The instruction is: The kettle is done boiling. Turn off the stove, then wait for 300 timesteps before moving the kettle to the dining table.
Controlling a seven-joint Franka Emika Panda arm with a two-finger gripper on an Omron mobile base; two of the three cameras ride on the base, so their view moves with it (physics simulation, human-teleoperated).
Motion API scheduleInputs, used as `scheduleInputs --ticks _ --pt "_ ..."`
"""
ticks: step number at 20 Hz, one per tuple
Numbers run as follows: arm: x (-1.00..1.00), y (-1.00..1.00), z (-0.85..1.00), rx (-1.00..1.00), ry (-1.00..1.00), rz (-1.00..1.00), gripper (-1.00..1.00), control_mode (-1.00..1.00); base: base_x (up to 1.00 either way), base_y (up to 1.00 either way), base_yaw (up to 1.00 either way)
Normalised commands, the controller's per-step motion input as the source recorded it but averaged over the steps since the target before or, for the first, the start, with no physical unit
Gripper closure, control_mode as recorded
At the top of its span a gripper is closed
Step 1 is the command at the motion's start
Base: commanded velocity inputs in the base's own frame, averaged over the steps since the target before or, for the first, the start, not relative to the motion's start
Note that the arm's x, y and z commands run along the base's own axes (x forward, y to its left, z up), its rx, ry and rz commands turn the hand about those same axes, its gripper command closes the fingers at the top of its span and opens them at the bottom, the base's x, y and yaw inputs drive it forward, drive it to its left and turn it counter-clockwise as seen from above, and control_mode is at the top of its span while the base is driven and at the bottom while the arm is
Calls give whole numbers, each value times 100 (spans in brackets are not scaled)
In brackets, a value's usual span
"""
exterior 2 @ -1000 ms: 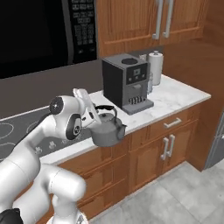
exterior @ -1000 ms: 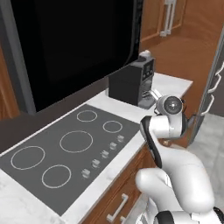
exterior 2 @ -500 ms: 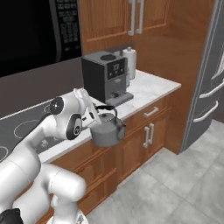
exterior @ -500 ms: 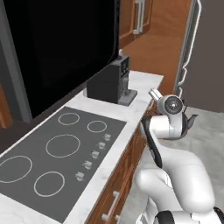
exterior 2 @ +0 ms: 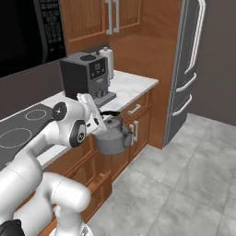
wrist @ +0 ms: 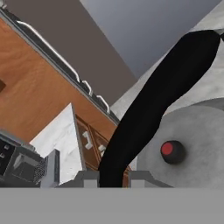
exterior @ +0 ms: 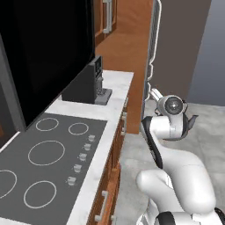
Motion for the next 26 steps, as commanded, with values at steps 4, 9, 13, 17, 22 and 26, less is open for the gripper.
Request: scheduleInputs --ticks 4,9,13,17,22,26 --pt "0 0 0 0 0 0 100 100 6 -10 -41" --pt "0 0 0 0 0 0 100 100 17 -12 -37" --pt "0 0 0 0 0 0 100 100 30 -21 -33" --pt "0 0 0 0 0 0 100 100 40 -27 -27" --pt "0 0 0 0 0 0 100 100 44 -36 -23" --pt "0 0 0 0 0 0 100 100 44 -36 -21"
